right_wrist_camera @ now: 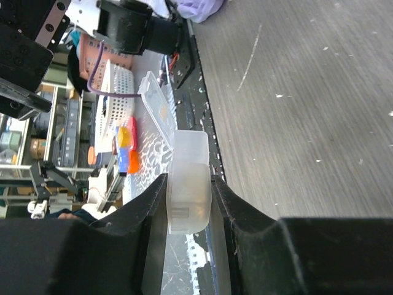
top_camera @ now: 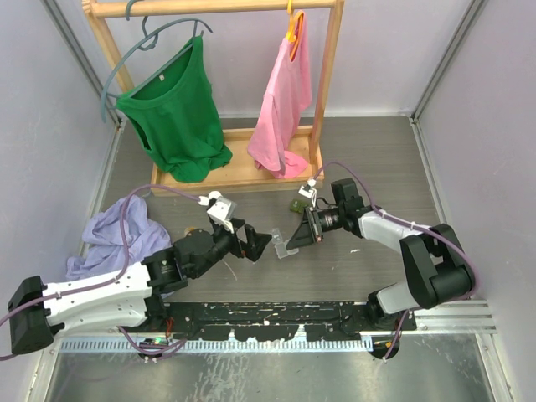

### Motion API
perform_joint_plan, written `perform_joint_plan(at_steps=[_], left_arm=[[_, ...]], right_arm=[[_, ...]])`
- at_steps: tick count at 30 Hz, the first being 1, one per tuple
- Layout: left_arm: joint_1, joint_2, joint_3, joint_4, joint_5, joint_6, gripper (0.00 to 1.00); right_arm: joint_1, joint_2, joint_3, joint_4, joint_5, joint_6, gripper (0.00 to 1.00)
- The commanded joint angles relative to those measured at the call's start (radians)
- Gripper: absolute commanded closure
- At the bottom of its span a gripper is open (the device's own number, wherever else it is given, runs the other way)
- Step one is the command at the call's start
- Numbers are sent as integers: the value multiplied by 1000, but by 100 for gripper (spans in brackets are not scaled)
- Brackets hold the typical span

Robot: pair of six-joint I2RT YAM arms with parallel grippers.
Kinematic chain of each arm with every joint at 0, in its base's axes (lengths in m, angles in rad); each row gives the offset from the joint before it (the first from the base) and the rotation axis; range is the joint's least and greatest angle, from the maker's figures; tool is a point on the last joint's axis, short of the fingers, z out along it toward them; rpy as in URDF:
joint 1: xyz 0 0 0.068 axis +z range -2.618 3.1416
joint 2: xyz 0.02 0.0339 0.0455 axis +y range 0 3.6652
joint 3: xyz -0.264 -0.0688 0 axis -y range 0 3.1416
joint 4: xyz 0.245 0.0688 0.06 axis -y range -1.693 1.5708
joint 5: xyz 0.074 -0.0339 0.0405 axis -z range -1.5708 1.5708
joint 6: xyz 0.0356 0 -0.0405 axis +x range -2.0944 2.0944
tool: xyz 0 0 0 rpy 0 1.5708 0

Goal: Sort the pills into containers

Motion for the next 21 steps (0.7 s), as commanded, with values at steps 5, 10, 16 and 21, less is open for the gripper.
perform_joint_plan(at_steps=[5,10,16,21], left_arm=[[60,-60,-62,20,33,-138,2],[68,-45,-89,54,62,-165,2],[68,-16,-97,66,65,-174,2],[72,8,-111,89,71,-181,2]], right_arm=[[-33,30,5,-40,84,-81,99],[-49,49,18,-97,130,-136,99],[-71,74,31,-133,161,-159,97],[-82,84,34,-138,177,-161,95]])
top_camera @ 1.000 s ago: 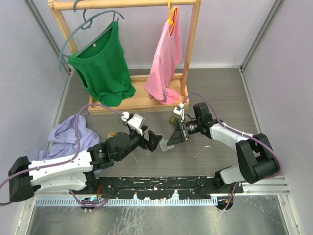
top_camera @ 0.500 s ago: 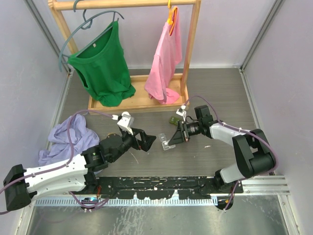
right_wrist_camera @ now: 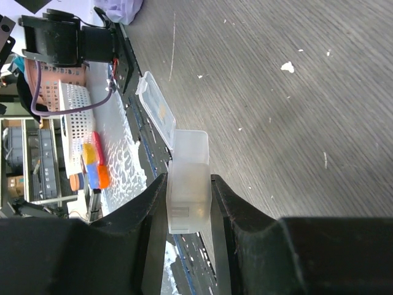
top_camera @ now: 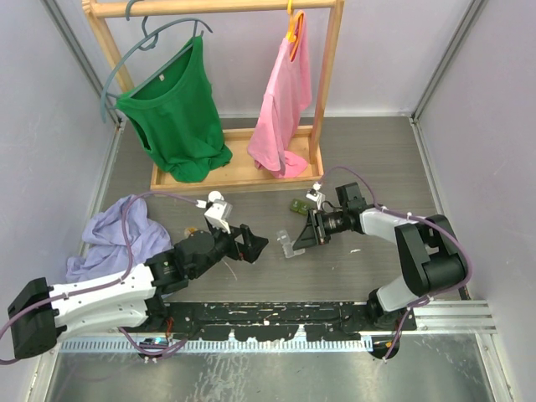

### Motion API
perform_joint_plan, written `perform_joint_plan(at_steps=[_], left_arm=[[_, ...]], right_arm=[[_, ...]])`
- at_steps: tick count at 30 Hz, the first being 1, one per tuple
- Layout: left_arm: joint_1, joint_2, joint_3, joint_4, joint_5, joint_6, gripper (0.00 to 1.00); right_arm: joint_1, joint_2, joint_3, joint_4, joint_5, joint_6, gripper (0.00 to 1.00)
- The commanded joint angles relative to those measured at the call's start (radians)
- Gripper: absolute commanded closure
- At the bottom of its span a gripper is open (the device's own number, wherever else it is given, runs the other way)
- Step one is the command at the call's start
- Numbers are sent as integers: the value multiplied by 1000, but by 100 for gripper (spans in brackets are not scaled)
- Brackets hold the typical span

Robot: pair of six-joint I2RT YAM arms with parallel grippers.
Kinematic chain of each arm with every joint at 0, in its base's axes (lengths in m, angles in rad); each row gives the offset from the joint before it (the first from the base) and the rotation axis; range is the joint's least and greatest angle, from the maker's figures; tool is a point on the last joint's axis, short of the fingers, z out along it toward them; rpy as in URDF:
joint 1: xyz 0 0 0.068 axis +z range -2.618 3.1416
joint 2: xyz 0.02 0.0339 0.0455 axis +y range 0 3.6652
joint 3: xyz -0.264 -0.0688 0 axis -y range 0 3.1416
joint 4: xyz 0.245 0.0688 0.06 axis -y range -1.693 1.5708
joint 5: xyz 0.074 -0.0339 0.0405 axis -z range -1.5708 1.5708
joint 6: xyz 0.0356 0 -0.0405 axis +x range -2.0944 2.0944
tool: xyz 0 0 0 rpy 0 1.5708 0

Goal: Sort the pills into containers

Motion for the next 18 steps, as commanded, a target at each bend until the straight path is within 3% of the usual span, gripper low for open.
perform_joint_plan(at_steps=[1,18], left_arm=[[9,15,-11,82,9,-17,2],[19,67,-10,96,38,-22,0]], right_arm=[[-13,4,36,-8,18,-27,95],[-23,63,58,-33,87,-23,87]])
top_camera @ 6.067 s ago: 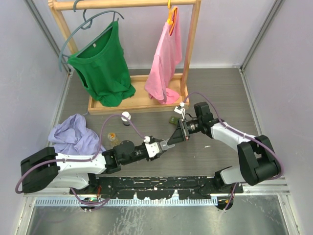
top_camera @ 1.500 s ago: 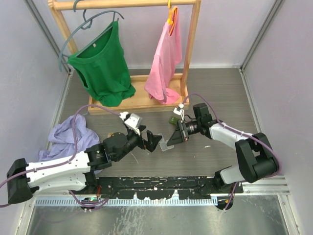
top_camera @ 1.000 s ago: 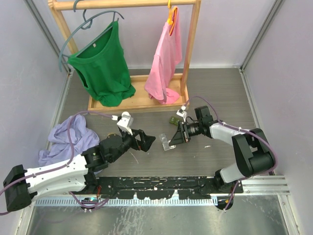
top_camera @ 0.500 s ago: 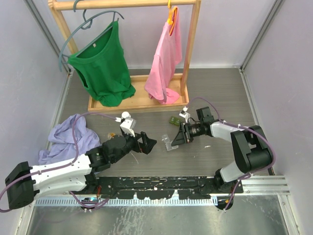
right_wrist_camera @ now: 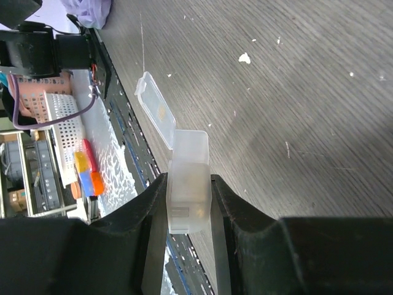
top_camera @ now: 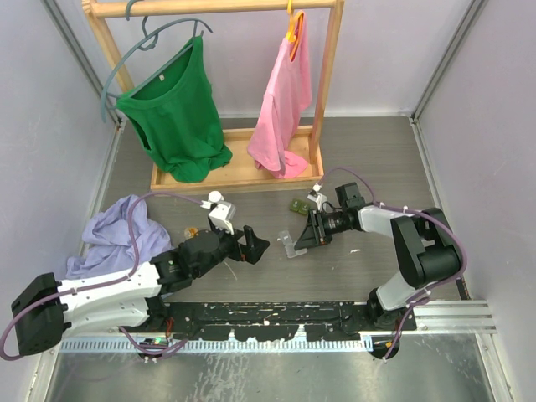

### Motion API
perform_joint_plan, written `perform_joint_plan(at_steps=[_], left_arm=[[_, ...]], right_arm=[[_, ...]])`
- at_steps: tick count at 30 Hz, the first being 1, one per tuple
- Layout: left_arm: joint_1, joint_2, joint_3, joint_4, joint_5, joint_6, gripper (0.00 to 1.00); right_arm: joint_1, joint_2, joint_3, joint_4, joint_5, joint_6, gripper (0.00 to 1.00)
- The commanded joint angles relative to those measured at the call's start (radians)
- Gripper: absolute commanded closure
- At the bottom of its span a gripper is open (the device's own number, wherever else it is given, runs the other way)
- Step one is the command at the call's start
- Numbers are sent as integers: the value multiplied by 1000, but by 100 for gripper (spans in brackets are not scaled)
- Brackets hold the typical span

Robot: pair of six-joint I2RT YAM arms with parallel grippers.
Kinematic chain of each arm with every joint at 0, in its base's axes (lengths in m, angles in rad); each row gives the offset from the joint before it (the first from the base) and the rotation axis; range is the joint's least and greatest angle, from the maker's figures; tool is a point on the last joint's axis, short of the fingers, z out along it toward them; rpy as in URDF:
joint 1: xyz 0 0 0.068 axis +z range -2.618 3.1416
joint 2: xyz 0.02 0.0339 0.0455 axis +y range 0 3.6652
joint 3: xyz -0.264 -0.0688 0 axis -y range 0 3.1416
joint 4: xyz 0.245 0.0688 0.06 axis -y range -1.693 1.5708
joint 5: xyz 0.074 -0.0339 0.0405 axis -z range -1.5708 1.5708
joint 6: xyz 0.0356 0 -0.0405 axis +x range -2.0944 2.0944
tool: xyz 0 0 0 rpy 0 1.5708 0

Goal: Sort the pills into containers

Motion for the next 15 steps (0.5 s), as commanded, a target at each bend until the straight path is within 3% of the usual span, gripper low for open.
perform_joint_plan(at_steps=[1,11,15], left_arm=[[4,6,3,76,16,-17,0],[5,22,0,91,27,-24,0],[5,22,-3,92,28,-25,0]], right_arm=[[-4,4,40,1,28,-13,86],[-4,58,64,-23,105,-17,77],[-6,54,78,-41,140,-22,67]])
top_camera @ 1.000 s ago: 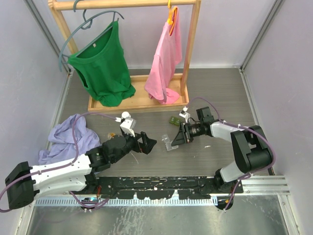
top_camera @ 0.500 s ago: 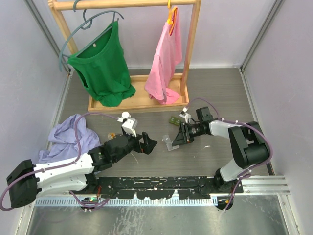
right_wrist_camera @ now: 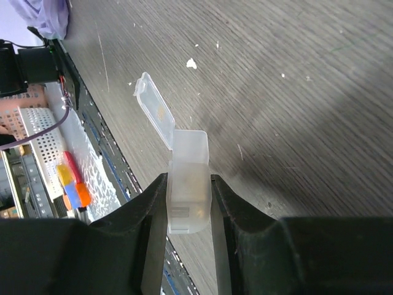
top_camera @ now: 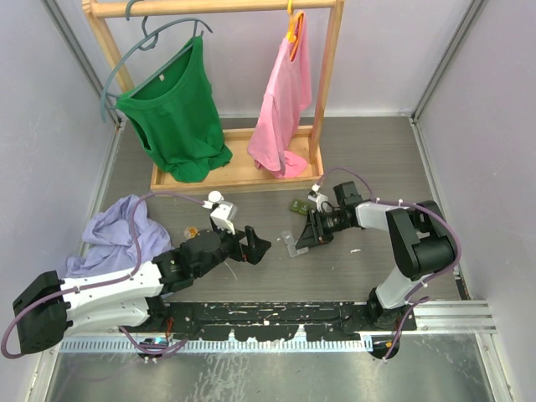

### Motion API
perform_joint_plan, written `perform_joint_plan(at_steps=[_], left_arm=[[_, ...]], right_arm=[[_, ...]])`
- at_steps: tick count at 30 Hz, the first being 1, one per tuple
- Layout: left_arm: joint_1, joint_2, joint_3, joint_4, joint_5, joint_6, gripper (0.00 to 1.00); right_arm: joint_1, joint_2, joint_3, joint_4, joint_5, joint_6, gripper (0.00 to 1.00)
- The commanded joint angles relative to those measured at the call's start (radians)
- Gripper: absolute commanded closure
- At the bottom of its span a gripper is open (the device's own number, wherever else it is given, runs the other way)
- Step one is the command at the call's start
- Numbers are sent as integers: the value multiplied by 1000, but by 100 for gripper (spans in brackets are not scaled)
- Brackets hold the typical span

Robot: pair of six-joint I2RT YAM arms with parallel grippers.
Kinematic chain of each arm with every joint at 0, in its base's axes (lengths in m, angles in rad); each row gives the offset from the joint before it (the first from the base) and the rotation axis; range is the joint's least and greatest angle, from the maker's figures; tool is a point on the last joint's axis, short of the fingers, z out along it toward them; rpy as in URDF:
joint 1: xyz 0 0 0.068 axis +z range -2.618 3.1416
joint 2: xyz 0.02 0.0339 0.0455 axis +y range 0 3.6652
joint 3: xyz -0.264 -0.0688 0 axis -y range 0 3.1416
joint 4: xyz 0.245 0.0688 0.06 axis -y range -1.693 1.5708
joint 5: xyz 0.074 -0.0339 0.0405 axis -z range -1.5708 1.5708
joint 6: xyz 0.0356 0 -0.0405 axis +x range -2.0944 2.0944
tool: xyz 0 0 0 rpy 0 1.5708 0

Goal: Sort the pills into containers

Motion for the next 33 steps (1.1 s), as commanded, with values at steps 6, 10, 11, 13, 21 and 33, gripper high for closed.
perform_joint_plan(at_steps=[6,10,11,13,21,33], left_arm=[[6,-13,-2,62,8,-13,0],[5,-20,0,55,8,-12,0],[5,-21,0,54,9,-11,0],[6,-25,-2,50,10,-12,0],[6,-49,9,6,14,-8,0],[68,-110,157,-354,23,102,2]], right_arm=[[-28,-36,55,-39,59,-24,50],[-54,-57,60,-48,73,-30,47],[-62,-62,63,-51,78,-32,47],[-80,-76,70,-61,86,-38,46],[-144,-154,89,-95,77,-82,46],[-157,-377,134,-237,49,-387,31]])
